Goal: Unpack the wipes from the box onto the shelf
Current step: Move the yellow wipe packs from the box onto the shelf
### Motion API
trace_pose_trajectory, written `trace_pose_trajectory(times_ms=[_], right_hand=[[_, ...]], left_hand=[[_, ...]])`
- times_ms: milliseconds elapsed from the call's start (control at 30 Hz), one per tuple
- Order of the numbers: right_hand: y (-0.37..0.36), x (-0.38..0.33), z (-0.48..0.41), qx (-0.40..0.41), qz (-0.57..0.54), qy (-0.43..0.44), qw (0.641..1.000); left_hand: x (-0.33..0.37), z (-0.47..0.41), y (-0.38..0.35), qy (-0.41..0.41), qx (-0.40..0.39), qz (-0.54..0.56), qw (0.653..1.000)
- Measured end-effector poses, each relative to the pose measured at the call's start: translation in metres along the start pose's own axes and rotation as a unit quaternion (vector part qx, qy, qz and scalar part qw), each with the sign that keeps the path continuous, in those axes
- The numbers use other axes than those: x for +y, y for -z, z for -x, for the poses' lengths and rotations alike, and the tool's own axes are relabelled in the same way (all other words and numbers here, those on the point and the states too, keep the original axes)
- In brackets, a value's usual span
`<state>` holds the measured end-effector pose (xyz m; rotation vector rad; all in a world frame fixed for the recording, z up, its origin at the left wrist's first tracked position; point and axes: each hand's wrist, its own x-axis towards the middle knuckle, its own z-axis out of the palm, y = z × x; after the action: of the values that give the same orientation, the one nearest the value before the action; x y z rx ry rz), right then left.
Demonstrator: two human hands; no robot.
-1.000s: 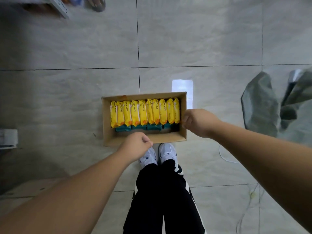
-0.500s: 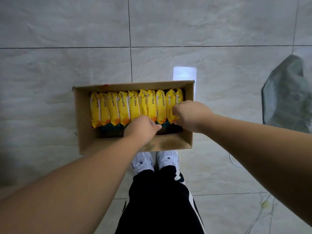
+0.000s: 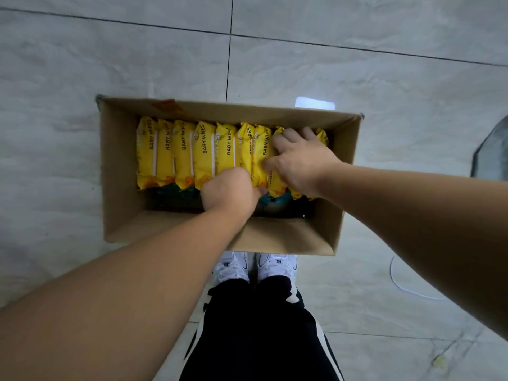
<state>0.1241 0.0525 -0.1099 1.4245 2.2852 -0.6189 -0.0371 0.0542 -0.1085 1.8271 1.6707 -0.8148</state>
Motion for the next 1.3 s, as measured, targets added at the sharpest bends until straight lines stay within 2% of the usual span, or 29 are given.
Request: trace_pose_trajectory(times_ms=[133, 433, 767, 867, 1033, 1167, 1233, 1300], right_hand=[[-0.004, -0.001, -0.010, 0.038, 0.049, 0.011, 0.998], [-0.008, 0.001, -0.018, 0.121, 0.062, 0.092, 0.987], [-0.006, 0.017, -0.016, 0.066, 0.029, 0.090, 0.993], [-0.006, 0.015, -0.018, 0.067, 0.035, 0.082, 0.994], [-0.011, 0.014, -0.017, 0.094, 0.031, 0.078, 0.992], [-0.012, 0.014, -0.015, 0.104, 0.003, 0.077, 0.992], [-0.013, 0.015, -0.013, 0.103, -0.022, 0.070, 0.992], [-0.012, 0.015, -0.010, 0.109, -0.035, 0.071, 0.991]], left_hand=[[0.000, -0.003, -0.008, -0.003, 0.026, 0.013, 1.000], [-0.005, 0.000, -0.019, -0.010, 0.048, 0.098, 0.994], [-0.018, 0.015, -0.033, -0.065, 0.086, 0.155, 0.982], [-0.019, 0.015, -0.032, -0.076, 0.081, 0.136, 0.984], [-0.007, 0.008, -0.028, -0.069, 0.064, 0.039, 0.995], [-0.008, 0.000, -0.038, -0.013, 0.039, 0.162, 0.986], [-0.015, 0.002, -0.041, -0.020, 0.043, 0.219, 0.975], [-0.025, 0.004, -0.043, -0.061, 0.060, 0.274, 0.958]])
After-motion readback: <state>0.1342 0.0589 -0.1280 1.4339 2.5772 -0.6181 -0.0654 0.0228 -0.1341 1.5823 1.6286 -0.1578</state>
